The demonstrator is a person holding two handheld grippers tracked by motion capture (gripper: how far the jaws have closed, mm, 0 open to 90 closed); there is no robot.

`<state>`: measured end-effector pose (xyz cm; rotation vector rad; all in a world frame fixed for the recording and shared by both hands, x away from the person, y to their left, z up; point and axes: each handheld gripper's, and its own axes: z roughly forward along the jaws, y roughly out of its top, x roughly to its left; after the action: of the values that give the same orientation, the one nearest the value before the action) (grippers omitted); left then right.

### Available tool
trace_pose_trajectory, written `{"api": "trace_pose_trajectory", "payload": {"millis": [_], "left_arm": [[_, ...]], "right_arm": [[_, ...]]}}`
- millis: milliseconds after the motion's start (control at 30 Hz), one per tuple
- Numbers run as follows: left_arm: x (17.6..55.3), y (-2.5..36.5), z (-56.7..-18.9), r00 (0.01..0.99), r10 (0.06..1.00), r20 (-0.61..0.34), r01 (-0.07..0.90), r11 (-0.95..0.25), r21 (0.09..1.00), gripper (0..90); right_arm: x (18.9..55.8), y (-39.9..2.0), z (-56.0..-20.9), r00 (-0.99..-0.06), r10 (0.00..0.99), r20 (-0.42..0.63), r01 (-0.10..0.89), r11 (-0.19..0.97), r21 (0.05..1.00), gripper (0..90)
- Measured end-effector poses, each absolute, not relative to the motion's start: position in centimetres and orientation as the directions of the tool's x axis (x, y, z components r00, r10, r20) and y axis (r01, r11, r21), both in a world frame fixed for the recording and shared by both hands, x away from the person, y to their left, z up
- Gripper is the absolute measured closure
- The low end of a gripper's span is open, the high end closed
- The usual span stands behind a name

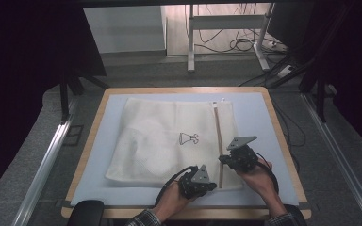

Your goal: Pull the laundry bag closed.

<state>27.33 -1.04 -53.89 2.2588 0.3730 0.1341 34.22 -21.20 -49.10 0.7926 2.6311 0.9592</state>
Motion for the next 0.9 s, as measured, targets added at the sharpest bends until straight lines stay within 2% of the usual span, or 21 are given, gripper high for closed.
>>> {"api": "trace_pose_trajectory", "payload": {"millis": [900], "left_arm": [[27.3, -1.1, -53.9, 0.950, 0.310, -0.024, 0.220, -0.615, 0.758, 89.9]], "right_arm": [[36.4, -21.1, -49.2, -0.812, 0.582, -0.051, 0.413, 0.633, 0.655, 86.2]]}}
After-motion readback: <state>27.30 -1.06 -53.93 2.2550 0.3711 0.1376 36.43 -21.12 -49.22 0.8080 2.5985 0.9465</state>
